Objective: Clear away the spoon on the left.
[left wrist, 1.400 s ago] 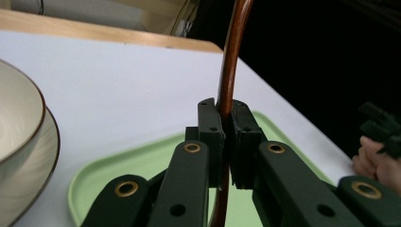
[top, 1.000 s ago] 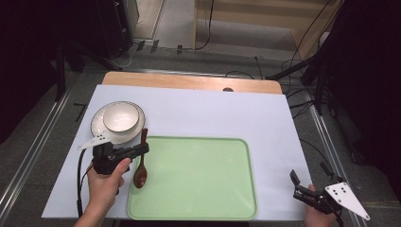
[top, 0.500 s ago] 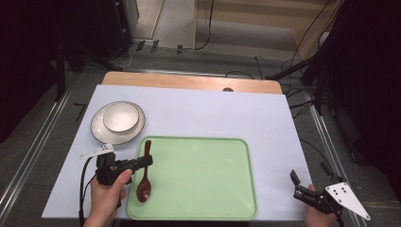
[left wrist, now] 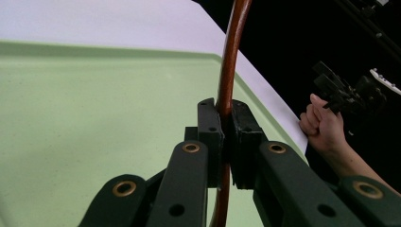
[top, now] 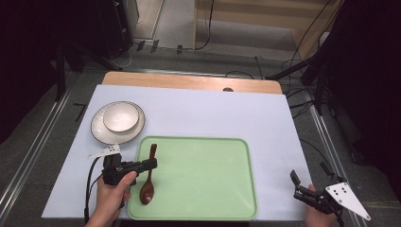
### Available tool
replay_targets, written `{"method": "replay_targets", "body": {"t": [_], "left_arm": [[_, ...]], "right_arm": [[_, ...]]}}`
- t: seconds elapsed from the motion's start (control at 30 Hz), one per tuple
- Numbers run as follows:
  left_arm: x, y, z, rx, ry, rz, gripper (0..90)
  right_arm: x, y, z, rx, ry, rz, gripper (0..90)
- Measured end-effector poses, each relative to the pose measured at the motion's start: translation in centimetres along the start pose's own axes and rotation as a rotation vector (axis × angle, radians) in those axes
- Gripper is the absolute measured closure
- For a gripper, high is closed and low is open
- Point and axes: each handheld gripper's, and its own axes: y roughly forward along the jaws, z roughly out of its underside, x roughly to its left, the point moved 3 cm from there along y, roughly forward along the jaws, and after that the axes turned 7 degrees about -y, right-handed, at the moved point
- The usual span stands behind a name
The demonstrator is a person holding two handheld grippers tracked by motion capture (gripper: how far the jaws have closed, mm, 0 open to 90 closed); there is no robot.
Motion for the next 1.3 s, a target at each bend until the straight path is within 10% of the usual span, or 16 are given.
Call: {"method": "replay_targets", "body": {"t": [0.23,0.57,1.3], "left_arm": [[0.7,0.2,-0.1,0.026,-0.005,0.036,68.7],[0.1,1.2,-0.2,0.119,0.059,0.09,0.4],[0.8,1.4,-0.1,0.18,0.09,-0.009,0.0]], "right_arm": [[0.0,0.0,0.0,0.0,0.0,-0.002,0.0],[0.0,0.0,0.0,0.002,0.0,0.001,0.0],[0.0,0.0,0.0,0.003,0.0,0.001,0.0]]}}
